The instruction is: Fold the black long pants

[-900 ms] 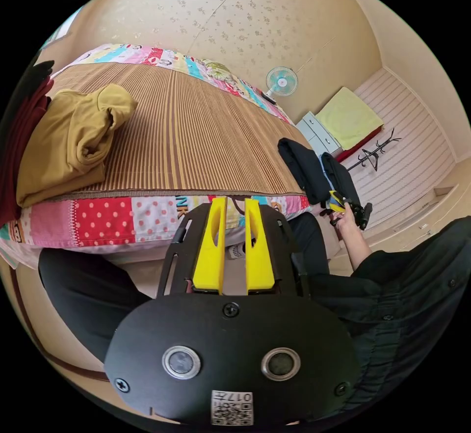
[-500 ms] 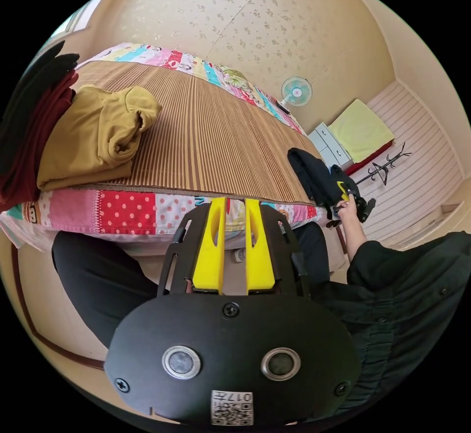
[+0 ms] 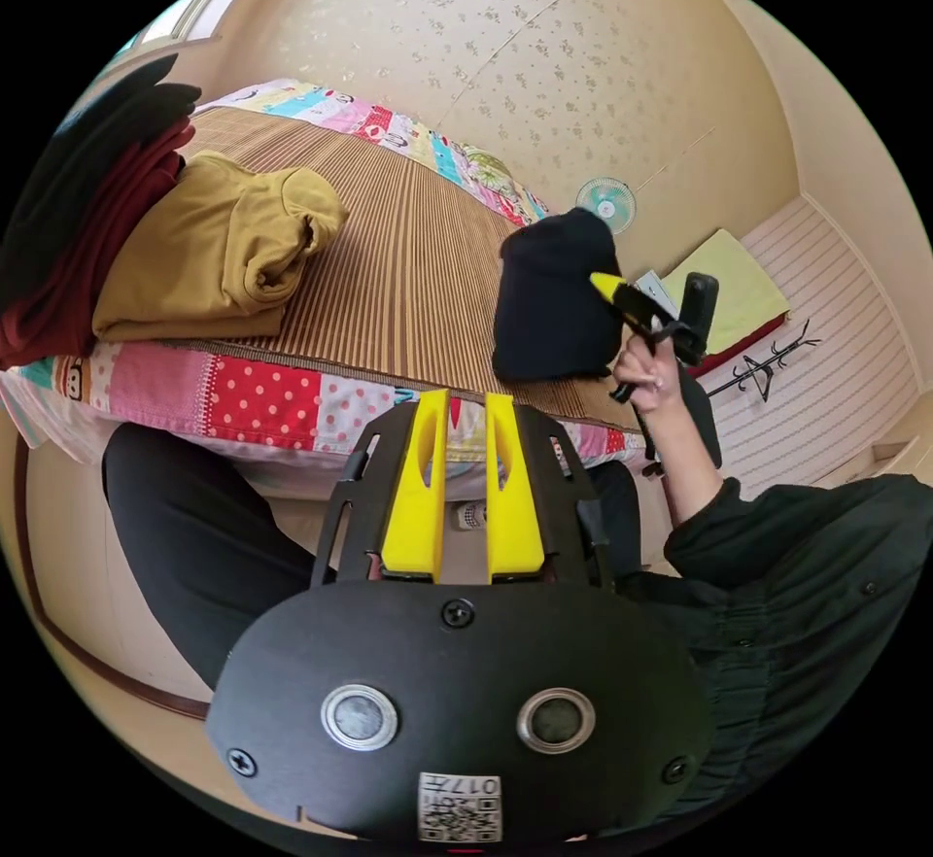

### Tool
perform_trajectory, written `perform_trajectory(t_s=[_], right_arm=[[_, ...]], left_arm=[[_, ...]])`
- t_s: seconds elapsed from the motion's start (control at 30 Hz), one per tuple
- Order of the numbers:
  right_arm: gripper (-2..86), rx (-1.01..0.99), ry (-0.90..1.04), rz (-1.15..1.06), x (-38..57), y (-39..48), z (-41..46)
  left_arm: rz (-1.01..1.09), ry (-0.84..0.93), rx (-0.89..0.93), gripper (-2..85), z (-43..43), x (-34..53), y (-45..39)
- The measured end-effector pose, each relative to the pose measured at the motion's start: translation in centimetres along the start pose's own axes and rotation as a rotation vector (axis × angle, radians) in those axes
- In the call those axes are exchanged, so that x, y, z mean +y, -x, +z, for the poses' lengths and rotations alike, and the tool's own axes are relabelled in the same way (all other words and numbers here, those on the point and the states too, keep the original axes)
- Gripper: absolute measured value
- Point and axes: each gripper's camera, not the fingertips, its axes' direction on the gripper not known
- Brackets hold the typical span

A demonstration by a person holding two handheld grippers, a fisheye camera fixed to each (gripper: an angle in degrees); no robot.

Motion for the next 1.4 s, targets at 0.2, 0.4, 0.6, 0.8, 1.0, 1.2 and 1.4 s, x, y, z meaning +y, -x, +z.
perform_trajectory(t_s=[0.2,0.4,0.6,0.8,1.0,1.2,1.4], right_arm=[[6.2,-0.094,0.102,0.172,10.7,3.2,4.6],[7.3,-0.149,0.164,0.080,11.3,2.1,-1.6],[8.1,-0.207,-0.159,0.112,8.4,-7.2,-10.9],[8.8,0.086,-0.559,0.695,9.7,-21.3,-16.2],[8.2,0.168,-0.362,0.882,6.8,-28.5,-14.1],[3.9,-0.130,-0.491,0.804,7.8,-29.1,-15.8],[3.2,-0.433,-0.551,0.625,8.8,-24.5,-17.3]], left_arm=[[0.009,0.011,0.009,6.6,1.1,-0.2,0.5],[0.048,0.055,0.134,7.4,6.5,-4.8,-2.4],[0.122,0.034,0.186,7.6,7.4,-5.6,-8.6],[0.078,0.059,0.183,7.7,6.5,-1.2,-8.2],[0.052,0.054,0.185,7.8,4.9,0.6,-8.1],[0.092,0.001,0.198,8.9,2.8,-2.8,-9.4],[0.165,0.002,0.239,13.9,4.1,-12.8,-11.2]])
